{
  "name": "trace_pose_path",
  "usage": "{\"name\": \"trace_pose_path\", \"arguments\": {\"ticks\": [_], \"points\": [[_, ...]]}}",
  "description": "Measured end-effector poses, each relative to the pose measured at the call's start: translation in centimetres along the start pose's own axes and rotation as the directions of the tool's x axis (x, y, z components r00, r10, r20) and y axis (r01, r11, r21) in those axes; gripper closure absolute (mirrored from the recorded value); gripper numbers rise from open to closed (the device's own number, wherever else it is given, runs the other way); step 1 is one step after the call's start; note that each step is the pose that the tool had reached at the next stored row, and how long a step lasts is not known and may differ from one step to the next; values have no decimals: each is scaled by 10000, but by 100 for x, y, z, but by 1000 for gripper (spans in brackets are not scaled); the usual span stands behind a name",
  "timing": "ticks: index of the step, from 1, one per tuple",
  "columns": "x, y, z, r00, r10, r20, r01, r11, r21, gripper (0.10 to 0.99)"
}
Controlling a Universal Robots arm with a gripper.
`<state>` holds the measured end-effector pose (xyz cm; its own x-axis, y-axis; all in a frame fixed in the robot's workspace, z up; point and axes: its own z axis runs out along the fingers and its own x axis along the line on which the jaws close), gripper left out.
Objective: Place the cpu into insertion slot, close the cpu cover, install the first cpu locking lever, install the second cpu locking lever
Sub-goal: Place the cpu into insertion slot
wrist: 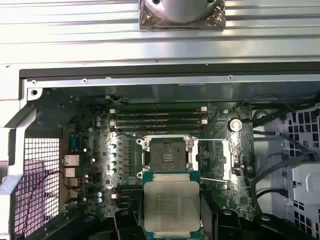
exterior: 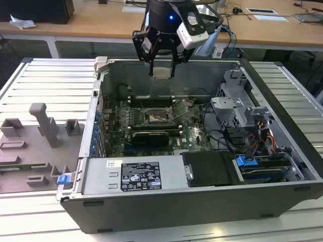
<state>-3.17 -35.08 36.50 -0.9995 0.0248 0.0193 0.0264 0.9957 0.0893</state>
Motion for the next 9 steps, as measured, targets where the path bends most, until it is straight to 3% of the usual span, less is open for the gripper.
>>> {"name": "trace_pose_path", "arguments": {"ticks": [5, 9], "points": [[0, 0, 0, 9998, 206, 19, -206, 9998, -4, 545], [0, 0, 2, 9971, 758, 68, -758, 9971, -17, 545]]}}
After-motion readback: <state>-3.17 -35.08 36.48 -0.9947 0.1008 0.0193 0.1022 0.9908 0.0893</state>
